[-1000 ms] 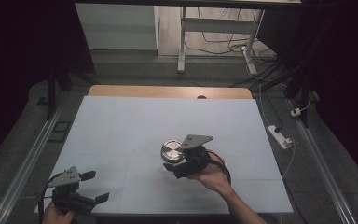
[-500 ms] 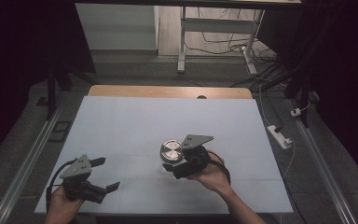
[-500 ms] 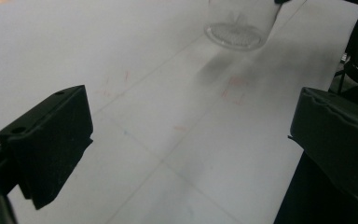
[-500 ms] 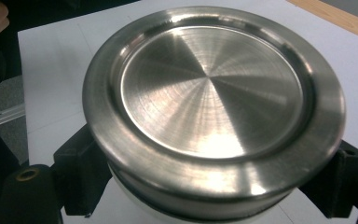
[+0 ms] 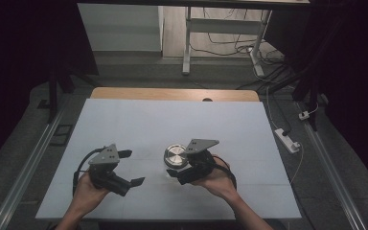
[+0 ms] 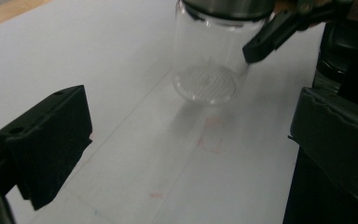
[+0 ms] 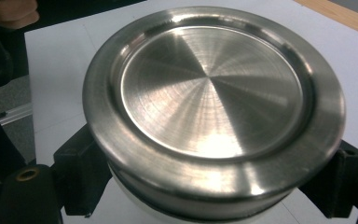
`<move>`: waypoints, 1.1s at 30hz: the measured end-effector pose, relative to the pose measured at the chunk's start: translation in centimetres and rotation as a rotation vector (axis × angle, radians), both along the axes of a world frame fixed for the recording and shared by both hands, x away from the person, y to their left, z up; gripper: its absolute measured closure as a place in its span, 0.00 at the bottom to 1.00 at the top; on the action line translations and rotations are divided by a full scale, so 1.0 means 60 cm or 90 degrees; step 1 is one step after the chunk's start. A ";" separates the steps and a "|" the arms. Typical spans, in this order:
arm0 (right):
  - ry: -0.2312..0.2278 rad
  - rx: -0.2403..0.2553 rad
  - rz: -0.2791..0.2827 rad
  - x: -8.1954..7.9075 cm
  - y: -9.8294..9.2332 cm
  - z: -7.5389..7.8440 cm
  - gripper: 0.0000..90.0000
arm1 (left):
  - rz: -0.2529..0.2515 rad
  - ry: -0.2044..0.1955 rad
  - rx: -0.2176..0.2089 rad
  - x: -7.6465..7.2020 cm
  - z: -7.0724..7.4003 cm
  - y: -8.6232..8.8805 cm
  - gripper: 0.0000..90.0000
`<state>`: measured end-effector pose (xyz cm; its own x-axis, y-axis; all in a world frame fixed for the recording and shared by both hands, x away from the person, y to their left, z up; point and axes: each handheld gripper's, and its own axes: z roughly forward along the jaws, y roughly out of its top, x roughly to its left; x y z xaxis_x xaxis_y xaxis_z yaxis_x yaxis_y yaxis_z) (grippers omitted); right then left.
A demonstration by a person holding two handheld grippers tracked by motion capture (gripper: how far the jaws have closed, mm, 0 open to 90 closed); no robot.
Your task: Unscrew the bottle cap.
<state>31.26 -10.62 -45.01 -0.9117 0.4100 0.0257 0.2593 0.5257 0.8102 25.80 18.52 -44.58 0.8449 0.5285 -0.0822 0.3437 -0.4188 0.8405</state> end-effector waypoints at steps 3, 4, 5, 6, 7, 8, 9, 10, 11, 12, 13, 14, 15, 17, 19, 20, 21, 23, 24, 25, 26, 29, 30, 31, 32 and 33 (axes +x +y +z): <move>0.002 0.000 0.006 -0.002 0.002 -0.001 0.17 | -0.021 0.007 -0.021 0.014 0.006 -0.009 0.00; 0.002 0.000 0.011 -0.002 0.003 -0.001 0.17 | -0.029 0.010 -0.025 0.019 0.007 -0.012 0.00; 0.003 0.001 0.013 -0.004 0.004 -0.001 0.17 | -0.037 0.011 -0.028 0.025 0.008 -0.016 0.00; 0.004 -0.001 0.018 -0.005 0.005 -0.001 0.17 | -0.048 0.012 -0.029 0.030 0.008 -0.020 0.00; 0.003 -0.001 0.023 -0.006 0.006 -0.002 0.17 | -0.060 0.013 -0.029 0.035 0.009 -0.024 0.00; 0.004 -0.002 0.028 -0.007 0.008 -0.002 0.17 | -0.060 0.013 -0.029 0.035 0.009 -0.024 0.00; 0.005 -0.002 0.033 -0.009 0.009 -0.002 0.17 | -0.082 0.010 -0.023 0.044 0.009 -0.034 0.00; 0.004 -0.004 0.039 -0.011 0.011 -0.003 0.17 | -0.092 0.008 -0.019 0.047 0.010 -0.040 0.00; 0.005 -0.003 0.045 -0.013 0.013 -0.003 0.17 | -0.103 0.005 -0.014 0.050 0.011 -0.046 0.01; 0.005 -0.006 0.052 -0.015 0.015 -0.003 0.17 | -0.113 -0.001 -0.008 0.052 0.011 -0.052 0.01; 0.003 -0.007 0.059 -0.017 0.017 -0.004 0.17 | -0.122 -0.006 -0.004 0.054 0.012 -0.058 0.02; 0.004 -0.009 0.064 -0.019 0.019 -0.004 0.17 | -0.131 -0.011 -0.003 0.056 0.014 -0.062 0.02; 0.006 -0.009 0.066 -0.021 0.021 -0.004 0.17 | -0.144 -0.013 -0.004 0.058 0.016 -0.066 0.03; 0.007 -0.011 0.075 -0.025 0.024 -0.005 0.17 | -0.169 -0.023 -0.006 0.060 0.020 -0.071 0.05; 0.003 -0.014 0.084 -0.027 0.026 -0.004 0.17 | -0.197 -0.024 -0.005 0.061 0.024 -0.075 0.08; 0.002 -0.012 0.087 -0.029 0.027 -0.004 0.17 | -0.216 -0.028 0.001 0.062 0.027 -0.076 0.11; 0.002 -0.012 0.091 -0.029 0.028 -0.003 0.17 | -0.228 -0.032 0.006 0.063 0.029 -0.077 0.13; 0.004 -0.008 0.097 -0.031 0.028 -0.002 0.17 | -0.244 -0.033 0.015 0.065 0.033 -0.080 0.13; 0.007 -0.006 0.101 -0.033 0.029 -0.001 0.17 | -0.249 -0.034 0.016 0.066 0.035 -0.081 0.14; 0.005 -0.005 0.105 -0.034 0.029 0.001 0.17 | -0.256 -0.034 0.015 0.067 0.036 -0.082 0.14; 0.006 -0.001 0.108 -0.035 0.029 0.002 0.17 | -0.266 -0.032 0.009 0.069 0.036 -0.084 0.14; 0.017 0.009 0.108 -0.037 0.029 0.007 0.17 | -0.283 -0.028 0.012 0.070 0.031 -0.092 0.16; 0.016 0.010 0.106 -0.038 0.030 0.009 0.17 | -0.283 -0.028 0.007 0.071 0.030 -0.093 0.16; 0.007 0.002 0.106 -0.039 0.029 0.010 0.17 | -0.281 -0.032 -0.003 0.070 0.029 -0.094 0.19; 0.004 0.002 0.100 -0.038 0.029 0.010 0.17 | -0.273 -0.042 -0.004 0.069 0.030 -0.095 0.21; 0.000 0.003 0.096 -0.036 0.028 0.010 0.17 | -0.264 -0.042 -0.002 0.069 0.031 -0.096 0.21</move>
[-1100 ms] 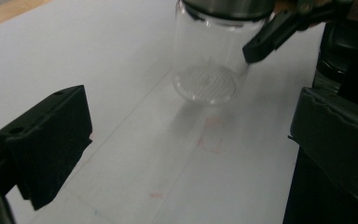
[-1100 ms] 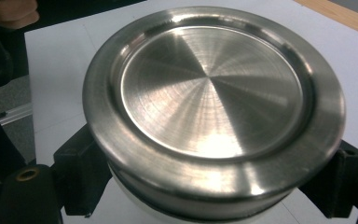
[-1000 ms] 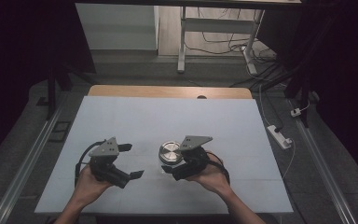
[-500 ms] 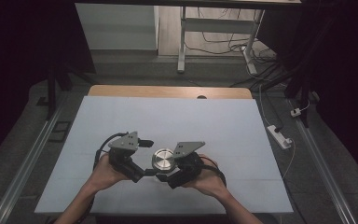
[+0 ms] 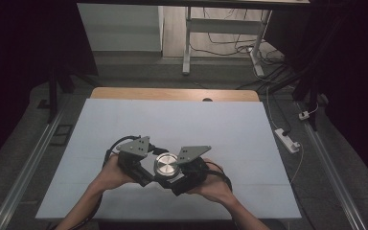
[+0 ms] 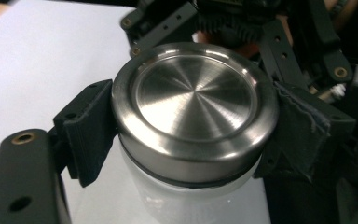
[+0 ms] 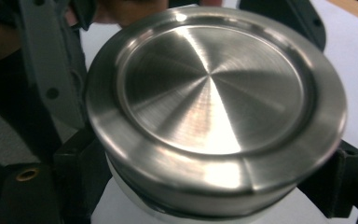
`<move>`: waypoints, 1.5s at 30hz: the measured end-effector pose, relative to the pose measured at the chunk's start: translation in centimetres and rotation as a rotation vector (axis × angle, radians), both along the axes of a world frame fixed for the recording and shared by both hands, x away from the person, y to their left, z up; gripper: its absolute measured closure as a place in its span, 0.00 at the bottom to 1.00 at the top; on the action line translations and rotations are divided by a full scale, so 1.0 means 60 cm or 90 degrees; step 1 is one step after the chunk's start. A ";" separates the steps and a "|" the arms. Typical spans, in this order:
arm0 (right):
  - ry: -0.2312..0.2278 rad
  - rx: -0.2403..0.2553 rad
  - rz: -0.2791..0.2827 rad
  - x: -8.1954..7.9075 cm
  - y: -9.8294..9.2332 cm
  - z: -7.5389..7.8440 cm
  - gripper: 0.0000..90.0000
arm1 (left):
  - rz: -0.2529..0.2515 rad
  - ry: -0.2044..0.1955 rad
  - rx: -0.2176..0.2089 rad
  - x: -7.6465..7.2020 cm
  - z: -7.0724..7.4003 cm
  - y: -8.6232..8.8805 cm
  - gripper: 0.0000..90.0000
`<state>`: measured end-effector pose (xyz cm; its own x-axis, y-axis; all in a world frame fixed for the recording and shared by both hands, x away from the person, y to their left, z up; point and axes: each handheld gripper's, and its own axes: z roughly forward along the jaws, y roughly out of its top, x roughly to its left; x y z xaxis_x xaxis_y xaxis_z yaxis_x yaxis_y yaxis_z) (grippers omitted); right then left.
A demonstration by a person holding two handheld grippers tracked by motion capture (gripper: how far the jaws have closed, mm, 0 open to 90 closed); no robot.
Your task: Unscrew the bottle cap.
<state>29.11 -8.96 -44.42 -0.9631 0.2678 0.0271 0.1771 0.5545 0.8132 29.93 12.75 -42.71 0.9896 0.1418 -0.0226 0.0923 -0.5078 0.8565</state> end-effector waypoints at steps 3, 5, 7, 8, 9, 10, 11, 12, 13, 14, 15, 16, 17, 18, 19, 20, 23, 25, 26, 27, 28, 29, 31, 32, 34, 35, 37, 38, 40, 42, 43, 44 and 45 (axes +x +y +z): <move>-0.007 0.001 -0.018 0.003 -0.002 0.001 0.17 | 0.038 0.005 -0.007 -0.003 0.001 -0.005 0.22; -0.015 0.000 -0.032 0.004 -0.004 0.001 0.17 | 0.073 0.015 -0.016 -0.005 0.001 -0.011 0.22; -0.019 0.004 -0.053 0.006 -0.006 0.001 0.17 | 0.115 0.018 -0.015 -0.010 0.003 -0.018 0.22; -0.022 0.003 -0.064 0.007 -0.007 0.002 0.17 | 0.139 0.011 -0.008 -0.014 0.005 -0.024 0.22; -0.024 0.004 -0.076 0.008 -0.007 0.002 0.17 | 0.161 -0.001 0.003 -0.019 0.007 -0.031 0.22; -0.028 0.005 -0.086 0.009 -0.008 0.002 0.17 | 0.180 -0.014 0.012 -0.024 0.009 -0.038 0.22; -0.030 0.005 -0.094 0.009 -0.009 0.002 0.17 | 0.195 -0.026 0.020 -0.028 0.010 -0.043 0.22; -0.031 0.004 -0.099 0.010 -0.010 0.003 0.17 | 0.204 -0.031 0.023 -0.031 0.011 -0.047 0.21; -0.034 0.004 -0.103 0.010 -0.011 0.003 0.17 | 0.204 -0.034 0.026 -0.031 0.012 -0.048 0.21; -0.034 0.004 -0.103 0.009 -0.012 0.003 0.17 | 0.194 -0.036 0.026 -0.029 0.013 -0.047 0.21; -0.033 0.006 -0.099 0.009 -0.012 0.004 0.17 | 0.179 -0.030 0.018 -0.026 0.014 -0.042 0.21; -0.030 0.009 -0.095 0.009 -0.012 0.005 0.17 | 0.166 -0.016 -0.002 -0.022 0.015 -0.035 0.19; -0.028 0.010 -0.090 0.009 -0.012 0.006 0.17 | 0.153 0.003 -0.024 -0.018 0.017 -0.027 0.14; -0.027 0.009 -0.082 0.009 -0.013 0.006 0.17 | 0.141 0.013 -0.042 -0.013 0.019 -0.018 0.10; -0.023 0.011 -0.074 0.009 -0.013 0.007 0.17 | 0.134 0.018 -0.058 -0.010 0.021 -0.008 0.08; -0.018 0.014 -0.065 0.009 -0.013 0.007 0.17 | 0.120 0.023 -0.071 -0.007 0.022 0.001 0.07; -0.002 0.014 -0.027 0.008 -0.011 0.006 0.17 | 0.051 0.038 -0.100 0.001 0.020 0.022 0.04; 0.011 0.011 0.003 0.006 -0.008 0.005 0.17 | 0.004 0.038 -0.094 0.003 0.016 0.027 0.06; 0.015 0.012 0.016 0.004 -0.006 0.004 0.17 | -0.018 0.038 -0.085 0.003 0.014 0.027 0.07; 0.016 0.009 0.028 0.002 -0.004 0.003 0.17 | -0.041 0.038 -0.074 0.003 0.012 0.025 0.09; 0.017 0.006 0.042 0.000 -0.002 0.002 0.17 | -0.055 0.030 -0.060 0.001 0.010 0.023 0.09; 0.021 0.008 0.051 -0.003 0.000 0.002 0.17 | -0.069 0.028 -0.048 0.001 0.008 0.021 0.10; 0.026 0.004 0.072 -0.006 0.003 0.001 0.17 | -0.090 0.021 -0.021 -0.003 0.005 0.013 0.11; 0.025 0.004 0.081 -0.007 0.004 0.001 0.17 | -0.091 0.016 -0.007 -0.005 0.004 0.009 0.12; 0.020 0.001 0.094 -0.010 0.006 0.001 0.17 | -0.096 0.007 0.007 -0.007 0.002 0.004 0.14; 0.018 -0.002 0.099 -0.012 0.007 0.001 0.17 | -0.101 0.008 0.005 -0.008 0.002 0.002 0.16; 0.015 -0.004 0.098 -0.013 0.007 0.002 0.17 | -0.097 0.004 0.002 -0.009 0.002 0.000 0.21; 0.014 -0.005 0.096 -0.012 0.006 0.002 0.17 | -0.087 0.004 0.003 -0.010 0.002 -0.001 0.21; 0.009 -0.008 0.084 -0.009 0.004 0.001 0.17 | -0.061 0.002 0.004 -0.010 0.002 -0.004 0.21; 0.005 -0.009 0.062 -0.007 0.003 0.001 0.17 | -0.024 0.003 0.006 -0.010 0.003 -0.008 0.21; 0.005 -0.009 0.062 -0.007 0.003 0.001 0.17 | -0.024 0.003 0.006 -0.010 0.003 -0.008 0.21; -0.001 -0.008 0.033 -0.002 0.001 0.000 0.17 | 0.025 0.009 0.001 -0.010 0.004 -0.014 0.22; -0.002 -0.008 0.014 0.000 0.000 0.001 0.17 | 0.051 0.011 0.001 -0.010 0.004 -0.018 0.22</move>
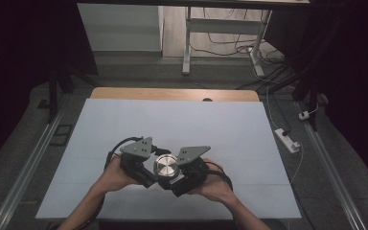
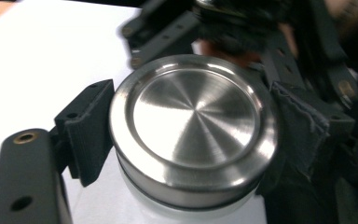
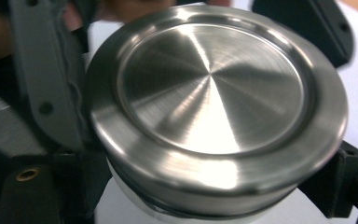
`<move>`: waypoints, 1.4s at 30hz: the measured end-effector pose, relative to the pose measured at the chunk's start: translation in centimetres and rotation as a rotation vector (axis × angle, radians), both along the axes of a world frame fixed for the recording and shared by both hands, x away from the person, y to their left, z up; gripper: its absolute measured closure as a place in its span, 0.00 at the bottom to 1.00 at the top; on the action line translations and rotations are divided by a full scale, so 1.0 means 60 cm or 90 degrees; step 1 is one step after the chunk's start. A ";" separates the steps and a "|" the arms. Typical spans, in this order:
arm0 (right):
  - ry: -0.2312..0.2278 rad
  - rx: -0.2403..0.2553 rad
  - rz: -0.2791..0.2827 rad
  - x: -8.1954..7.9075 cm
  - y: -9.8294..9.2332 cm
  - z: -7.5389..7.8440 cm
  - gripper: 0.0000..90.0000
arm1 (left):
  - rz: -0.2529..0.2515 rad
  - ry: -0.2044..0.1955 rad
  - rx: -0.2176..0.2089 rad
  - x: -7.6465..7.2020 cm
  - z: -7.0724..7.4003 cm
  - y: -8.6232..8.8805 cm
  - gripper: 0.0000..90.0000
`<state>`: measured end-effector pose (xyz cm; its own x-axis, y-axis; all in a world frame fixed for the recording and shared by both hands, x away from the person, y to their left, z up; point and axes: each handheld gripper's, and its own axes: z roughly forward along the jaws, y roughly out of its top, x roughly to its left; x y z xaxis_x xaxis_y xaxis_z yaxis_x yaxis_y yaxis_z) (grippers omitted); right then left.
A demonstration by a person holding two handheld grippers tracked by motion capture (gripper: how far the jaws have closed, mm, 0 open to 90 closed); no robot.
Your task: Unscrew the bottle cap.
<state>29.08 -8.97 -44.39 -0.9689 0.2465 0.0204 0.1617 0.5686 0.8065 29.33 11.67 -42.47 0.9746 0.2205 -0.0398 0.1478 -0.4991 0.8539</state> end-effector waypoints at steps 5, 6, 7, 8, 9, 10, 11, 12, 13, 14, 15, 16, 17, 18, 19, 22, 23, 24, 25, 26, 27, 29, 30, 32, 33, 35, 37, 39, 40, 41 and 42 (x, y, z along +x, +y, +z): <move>-0.013 0.006 -0.069 0.008 -0.005 -0.002 0.17 | 0.115 -0.023 0.022 -0.012 0.005 -0.026 0.22; -0.016 0.004 -0.078 0.009 -0.005 -0.002 0.17 | 0.129 -0.025 0.024 -0.014 0.005 -0.030 0.22; -0.019 0.003 -0.085 0.009 -0.005 -0.002 0.17 | 0.137 -0.026 0.027 -0.015 0.006 -0.032 0.22; -0.020 0.003 -0.089 0.009 -0.005 -0.002 0.17 | 0.138 -0.024 0.029 -0.015 0.007 -0.033 0.22; -0.018 0.005 -0.088 0.010 -0.006 -0.001 0.17 | 0.131 -0.022 0.028 -0.014 0.009 -0.031 0.22; -0.016 0.009 -0.086 0.010 -0.006 -0.001 0.17 | 0.124 -0.018 0.020 -0.013 0.011 -0.027 0.22; -0.016 0.009 -0.086 0.010 -0.006 -0.001 0.17 | 0.124 -0.018 0.020 -0.013 0.011 -0.027 0.21; -0.011 0.017 -0.080 0.008 -0.007 0.003 0.17 | 0.096 0.001 -0.023 -0.011 0.019 -0.013 0.18; -0.009 0.021 -0.075 0.007 -0.007 0.005 0.17 | 0.077 0.010 -0.042 -0.010 0.025 -0.005 0.15; -0.008 0.027 -0.071 0.006 -0.007 0.007 0.17 | 0.063 0.011 -0.052 -0.010 0.031 0.003 0.13; -0.005 0.030 -0.064 0.005 -0.008 0.008 0.17 | 0.058 0.001 -0.058 -0.012 0.037 0.011 0.12; -0.003 0.035 -0.059 0.005 -0.008 0.010 0.17 | 0.047 -0.006 -0.061 -0.014 0.043 0.019 0.12; -0.002 0.038 -0.053 0.004 -0.009 0.011 0.17 | 0.035 -0.013 -0.061 -0.015 0.046 0.027 0.13; 0.000 0.041 -0.047 0.004 -0.009 0.013 0.17 | 0.038 -0.023 -0.061 -0.016 0.049 0.034 0.14; 0.003 0.044 -0.043 0.004 -0.010 0.014 0.17 | 0.035 -0.024 -0.063 -0.015 0.050 0.039 0.14; 0.010 0.046 -0.025 0.001 -0.008 0.014 0.17 | 0.006 -0.012 -0.059 -0.009 0.046 0.047 0.14; 0.010 0.046 -0.018 -0.001 -0.006 0.013 0.17 | -0.004 -0.009 -0.049 -0.007 0.042 0.045 0.14; 0.014 0.043 -0.010 -0.003 -0.005 0.013 0.17 | -0.011 -0.011 -0.040 -0.006 0.038 0.043 0.13; 0.015 0.041 0.001 -0.004 -0.003 0.013 0.17 | -0.028 -0.006 -0.033 -0.003 0.033 0.040 0.13; 0.017 0.040 0.012 -0.005 -0.002 0.012 0.17 | -0.046 -0.001 -0.029 -0.001 0.029 0.037 0.13; 0.018 0.039 0.022 -0.006 0.000 0.012 0.17 | -0.059 0.002 -0.025 -0.001 0.025 0.033 0.13; 0.015 0.030 0.033 -0.009 0.003 0.011 0.17 | -0.080 -0.003 -0.009 0.000 0.020 0.027 0.14; 0.015 0.030 0.033 -0.009 0.003 0.011 0.17 | -0.080 -0.003 -0.009 0.000 0.020 0.027 0.15; 0.015 0.026 0.033 -0.012 0.004 0.011 0.17 | -0.084 -0.010 -0.012 -0.004 0.019 0.023 0.22; 0.011 0.025 0.031 -0.010 0.004 0.011 0.17 | -0.072 -0.015 -0.011 -0.005 0.020 0.022 0.22; 0.009 0.027 0.018 -0.007 0.001 0.012 0.17 | -0.050 -0.016 -0.013 -0.007 0.020 0.018 0.23; 0.009 0.028 0.002 -0.005 -0.001 0.012 0.17 | -0.021 -0.017 -0.018 -0.008 0.018 0.013 0.23; 0.010 0.030 -0.023 -0.001 -0.003 0.010 0.17 | 0.027 -0.019 -0.019 -0.010 0.016 0.005 0.23; 0.010 0.029 -0.039 0.002 -0.004 0.010 0.17 | 0.053 -0.021 -0.018 -0.012 0.014 0.000 0.23; 0.009 0.028 -0.055 0.004 -0.005 0.008 0.17 | 0.080 -0.026 -0.012 -0.013 0.013 -0.006 0.23; 0.006 0.026 -0.072 0.007 -0.006 0.007 0.17 | 0.108 -0.029 -0.007 -0.015 0.012 -0.013 0.23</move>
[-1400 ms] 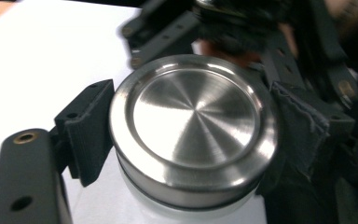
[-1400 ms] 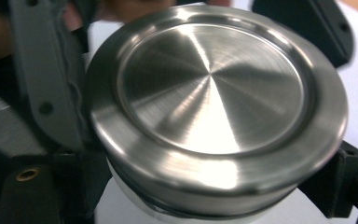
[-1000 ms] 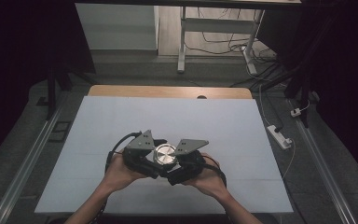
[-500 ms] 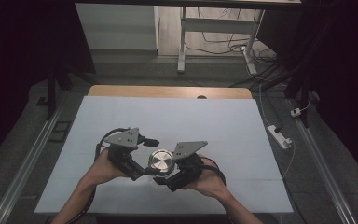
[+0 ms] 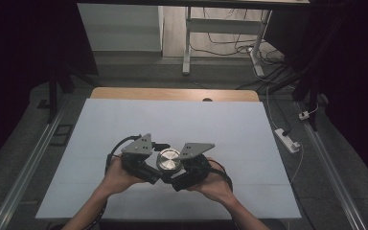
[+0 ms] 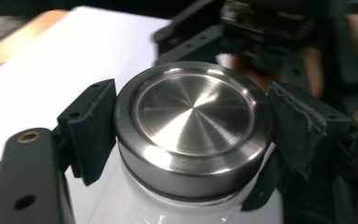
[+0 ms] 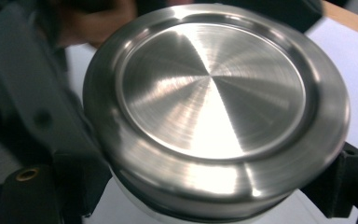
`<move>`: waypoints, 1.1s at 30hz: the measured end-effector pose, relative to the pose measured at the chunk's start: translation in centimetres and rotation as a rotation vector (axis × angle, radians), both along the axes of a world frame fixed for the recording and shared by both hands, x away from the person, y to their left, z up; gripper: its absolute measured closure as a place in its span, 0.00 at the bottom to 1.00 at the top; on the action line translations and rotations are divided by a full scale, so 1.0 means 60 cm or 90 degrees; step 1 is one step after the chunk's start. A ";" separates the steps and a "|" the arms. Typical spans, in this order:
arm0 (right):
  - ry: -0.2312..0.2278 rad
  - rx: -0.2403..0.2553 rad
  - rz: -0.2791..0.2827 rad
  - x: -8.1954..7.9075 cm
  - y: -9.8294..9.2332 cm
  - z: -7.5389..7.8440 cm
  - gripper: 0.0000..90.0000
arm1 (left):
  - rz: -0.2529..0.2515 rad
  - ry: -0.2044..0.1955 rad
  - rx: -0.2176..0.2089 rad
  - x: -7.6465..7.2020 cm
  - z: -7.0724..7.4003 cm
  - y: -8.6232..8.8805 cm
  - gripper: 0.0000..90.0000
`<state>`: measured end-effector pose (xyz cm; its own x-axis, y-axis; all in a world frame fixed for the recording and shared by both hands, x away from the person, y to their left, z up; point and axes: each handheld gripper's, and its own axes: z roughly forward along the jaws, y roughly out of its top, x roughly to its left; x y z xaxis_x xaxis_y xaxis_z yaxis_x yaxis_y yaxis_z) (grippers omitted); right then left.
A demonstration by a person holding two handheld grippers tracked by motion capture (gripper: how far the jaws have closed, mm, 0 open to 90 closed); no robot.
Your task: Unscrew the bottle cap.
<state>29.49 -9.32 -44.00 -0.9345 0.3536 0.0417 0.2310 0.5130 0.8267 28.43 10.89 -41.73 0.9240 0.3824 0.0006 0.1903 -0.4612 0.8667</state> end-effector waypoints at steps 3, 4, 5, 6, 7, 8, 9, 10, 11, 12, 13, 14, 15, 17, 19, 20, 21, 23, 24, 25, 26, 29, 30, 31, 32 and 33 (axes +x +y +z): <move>-0.002 -0.008 -0.050 0.007 -0.002 -0.005 0.17 | 0.076 -0.007 0.008 -0.006 -0.004 -0.020 0.23; -0.004 -0.009 -0.060 0.008 -0.003 -0.006 0.17 | 0.086 -0.004 0.010 -0.006 -0.005 -0.024 0.23; -0.001 -0.010 -0.064 0.010 -0.004 -0.007 0.17 | 0.087 -0.002 0.013 -0.006 -0.003 -0.025 0.23; 0.001 -0.008 -0.063 0.011 -0.005 -0.007 0.17 | 0.079 -0.003 0.013 -0.005 -0.001 -0.024 0.22; 0.002 -0.003 -0.057 0.011 -0.007 -0.007 0.17 | 0.063 0.000 0.004 -0.004 0.002 -0.019 0.22; 0.001 0.000 -0.048 0.010 -0.007 -0.005 0.17 | 0.042 0.014 -0.015 -0.001 0.005 -0.013 0.20; 0.001 0.002 -0.038 0.008 -0.007 -0.003 0.17 | 0.020 0.029 -0.036 0.002 0.010 -0.004 0.16; 0.000 0.005 -0.024 0.006 -0.006 0.000 0.17 | -0.005 0.038 -0.056 0.005 0.015 0.005 0.13; 0.000 0.004 -0.009 0.004 -0.006 0.003 0.17 | -0.028 0.039 -0.070 0.006 0.020 0.015 0.13; 0.000 0.004 0.006 0.001 -0.005 0.004 0.17 | -0.056 0.042 -0.073 0.008 0.023 0.023 0.13; -0.002 0.004 0.018 -0.002 -0.004 0.006 0.17 | -0.081 0.044 -0.067 0.009 0.025 0.030 0.13; -0.002 0.003 0.028 -0.004 -0.002 0.007 0.17 | -0.099 0.035 -0.057 0.008 0.026 0.035 0.13; -0.002 0.003 0.040 -0.006 -0.001 0.007 0.17 | -0.122 0.030 -0.046 0.006 0.025 0.039 0.13; 0.002 0.001 0.057 -0.009 0.002 0.007 0.17 | -0.151 0.017 -0.014 0.005 0.021 0.041 0.13; -0.002 -0.004 0.069 -0.012 0.005 0.006 0.17 | -0.162 0.007 0.005 0.005 0.016 0.038 0.14; -0.002 -0.007 0.073 -0.013 0.006 0.005 0.17 | -0.161 0.003 0.010 0.005 0.013 0.036 0.16; -0.004 -0.010 0.075 -0.013 0.007 0.004 0.17 | -0.159 0.003 0.011 0.006 0.011 0.035 0.17; -0.008 -0.013 0.076 -0.014 0.008 0.003 0.17 | -0.153 0.005 0.004 0.009 0.006 0.034 0.22; -0.010 -0.014 0.070 -0.014 0.009 0.003 0.17 | -0.147 0.008 -0.001 0.010 0.004 0.034 0.23; -0.011 -0.017 0.063 -0.013 0.008 0.003 0.17 | -0.137 0.010 -0.005 0.010 0.002 0.032 0.23; -0.007 -0.014 0.055 -0.012 0.008 0.003 0.17 | -0.123 0.012 -0.007 0.011 0.002 0.030 0.23; -0.011 -0.017 0.029 -0.004 0.003 0.000 0.17 | -0.067 0.010 -0.004 0.008 0.000 0.018 0.23; -0.010 -0.018 0.018 -0.002 0.002 -0.001 0.17 | -0.042 0.009 -0.001 0.006 -0.001 0.013 0.23; -0.006 -0.015 0.001 0.001 0.001 -0.002 0.17 | -0.014 0.008 0.002 0.004 -0.001 0.006 0.23; -0.008 -0.017 -0.014 0.004 0.000 -0.003 0.17 | 0.015 0.005 0.007 0.002 -0.001 -0.001 0.23; -0.013 -0.019 -0.027 0.006 -0.001 -0.004 0.17 | 0.046 0.002 0.010 -0.002 -0.002 -0.010 0.23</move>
